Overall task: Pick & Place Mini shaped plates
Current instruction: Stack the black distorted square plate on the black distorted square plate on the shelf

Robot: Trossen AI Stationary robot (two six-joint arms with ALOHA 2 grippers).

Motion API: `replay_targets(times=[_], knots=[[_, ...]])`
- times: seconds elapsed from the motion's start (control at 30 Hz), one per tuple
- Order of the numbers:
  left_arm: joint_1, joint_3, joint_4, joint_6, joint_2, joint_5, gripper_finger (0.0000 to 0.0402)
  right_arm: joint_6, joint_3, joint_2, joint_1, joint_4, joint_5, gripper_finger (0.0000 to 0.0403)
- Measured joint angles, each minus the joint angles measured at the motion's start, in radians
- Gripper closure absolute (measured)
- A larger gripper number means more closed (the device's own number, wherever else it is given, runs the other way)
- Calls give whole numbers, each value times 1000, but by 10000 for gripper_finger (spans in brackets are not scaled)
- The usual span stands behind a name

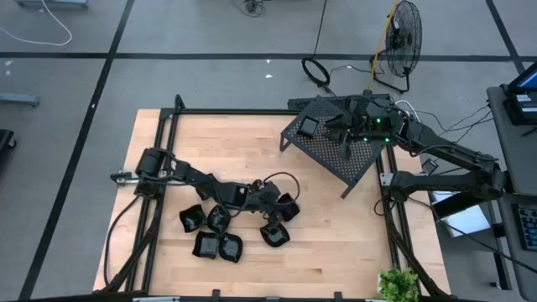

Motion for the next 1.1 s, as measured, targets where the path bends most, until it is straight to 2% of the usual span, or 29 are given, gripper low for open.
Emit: replay_targets(times=[0.17, 0.27, 0.47, 0.63, 0.77, 0.9, 1.1], knots=[[14, 5, -6, 0, 1, 0, 191, -1, 0, 0, 0, -5, 0, 262], [16, 5, -4, 2, 1, 1, 211, -2, 0, 0, 0, -6, 0, 262], [16, 5, -20, 35, 1, 23, 287, -2, 0, 0, 0, -6, 0, 261], [16, 5, -18, 79, 1, 31, 377, 0, -9, 0, 0, 7, -2, 261], [13, 5, -97, 135, -54, 22, 392, 0, -63, 1, 0, 62, -5, 261], [-9, 6, -240, 177, -168, -104, 397, -1, -100, 0, 22, 124, -6, 261], [-80, 110, -532, 202, -320, -454, 398, -2, -121, 0, 172, 199, -2, 261]])
